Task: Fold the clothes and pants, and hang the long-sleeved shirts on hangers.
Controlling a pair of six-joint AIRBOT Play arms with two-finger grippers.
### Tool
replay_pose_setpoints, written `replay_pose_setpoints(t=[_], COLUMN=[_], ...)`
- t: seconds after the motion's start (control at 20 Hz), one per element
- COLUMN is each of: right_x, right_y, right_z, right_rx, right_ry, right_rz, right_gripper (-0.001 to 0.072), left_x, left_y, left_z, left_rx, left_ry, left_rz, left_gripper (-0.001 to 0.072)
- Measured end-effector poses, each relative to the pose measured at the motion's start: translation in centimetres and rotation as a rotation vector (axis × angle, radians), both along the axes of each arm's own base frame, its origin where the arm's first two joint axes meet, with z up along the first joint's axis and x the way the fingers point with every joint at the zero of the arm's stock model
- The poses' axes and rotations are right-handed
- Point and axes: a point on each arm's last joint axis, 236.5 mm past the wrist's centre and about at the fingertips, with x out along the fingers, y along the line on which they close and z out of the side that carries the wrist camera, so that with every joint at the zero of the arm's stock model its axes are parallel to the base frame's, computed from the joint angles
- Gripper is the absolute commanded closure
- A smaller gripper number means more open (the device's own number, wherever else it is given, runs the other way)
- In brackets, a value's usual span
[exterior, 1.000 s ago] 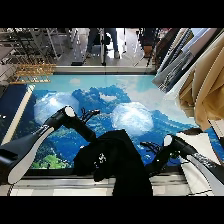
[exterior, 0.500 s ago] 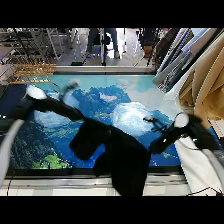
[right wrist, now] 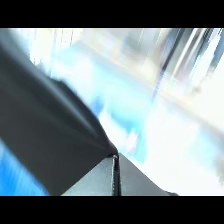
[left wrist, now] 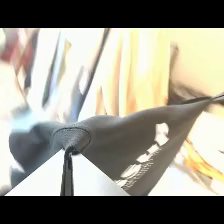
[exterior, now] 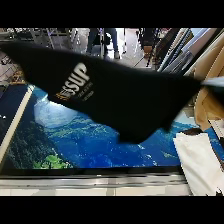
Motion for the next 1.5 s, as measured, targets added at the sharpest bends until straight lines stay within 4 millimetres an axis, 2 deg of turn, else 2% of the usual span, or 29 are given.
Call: replay_pose_setpoints(t=[0.1, 0.2, 0.3, 0.4, 0.5, 0.7, 0.8, 0.85, 0.9, 0.95, 1.0, 1.05, 1.15, 1.25, 1.4, 1.5], right_x=[-1.9, -2.1, 0.1, 5.2, 12.3, 27.6, 33.5, 35.9, 37.8, 39.5, 40.6, 41.2, 41.4, 40.5, 37.3, 33.6], right_y=[-0.2, -0.6, -0.7, -0.3, 0.8, 3.2, 4.0, 4.6, 4.8, 4.7, 4.7, 4.8, 4.3, 2.8, -0.9, -4.0], right_z=[4.2, 7.1, 8.5, 7.3, 3.4, -10.3, -17.5, -20.3, -22.2, -23.7, -24.7, -25.5, -26.2, -27.7, -31.8, -35.2], right_rx=[0.016, 0.02, 0.011, -0.023, -0.061, -0.126, -0.126, -0.114, -0.098, -0.089, -0.083, -0.075, -0.049, 0.017, 0.12, 0.157], right_ry=[-0.15, -0.265, -0.329, -0.302, -0.21, 0.019, 0.089, 0.099, 0.088, 0.071, 0.059, 0.055, 0.086, 0.217, 0.535, 0.787], right_rz=[0.004, -0.01, -0.029, -0.04, -0.033, -0.015, -0.026, -0.035, -0.054, -0.08, -0.098, -0.106, -0.119, -0.145, -0.213, -0.273], right_gripper=[0.0693, 0.0693, 0.0693, 0.0693, 0.0692, 0.0692, 0.0687, 0.0563, 0.0344, 0.0198, 0.019, 0.0193, 0.0193, 0.0207, 0.0272, 0.0272], left_x=[-2.9, -4.5, -4.7, -2.9, 0.2, 7.4, 11.4, 13.2, 15.2, 16.8, 18.3, 19.5, 20.9, 20.6, 17.5, 14.5], left_y=[-0.4, -0.8, -0.5, 1.3, 4.0, 8.9, 10.9, 11.3, 12.0, 12.7, 13.6, 14.2, 14.7, 13.8, 10.4, 7.4], left_z=[2.1, 3.0, 2.8, 0.7, -3.8, -16.5, -23.6, -27.2, -30.6, -33.5, -36.1, -38.0, -40.4, -41.9, -45.0, -47.3], left_rx=[0.005, 0.013, 0.016, 0.007, -0.032, -0.165, -0.217, -0.226, -0.222, -0.207, -0.193, -0.182, -0.158, -0.142, -0.094, -0.028], left_ry=[-0.072, -0.106, -0.092, -0.004, 0.143, 0.428, 0.537, 0.589, 0.629, 0.66, 0.685, 0.708, 0.743, 0.805, 1.006, 1.159], left_rz=[0.051, 0.085, 0.126, 0.19, 0.242, 0.338, 0.414, 0.44, 0.481, 0.519, 0.562, 0.582, 0.581, 0.513, 0.372, 0.288], left_gripper=[0.0702, 0.0701, 0.0702, 0.0701, 0.0701, 0.0701, 0.0699, 0.0693, 0.0683, 0.0668, 0.0515, 0.0314, 0.0299, 0.0311, 0.0311, 0.0309])
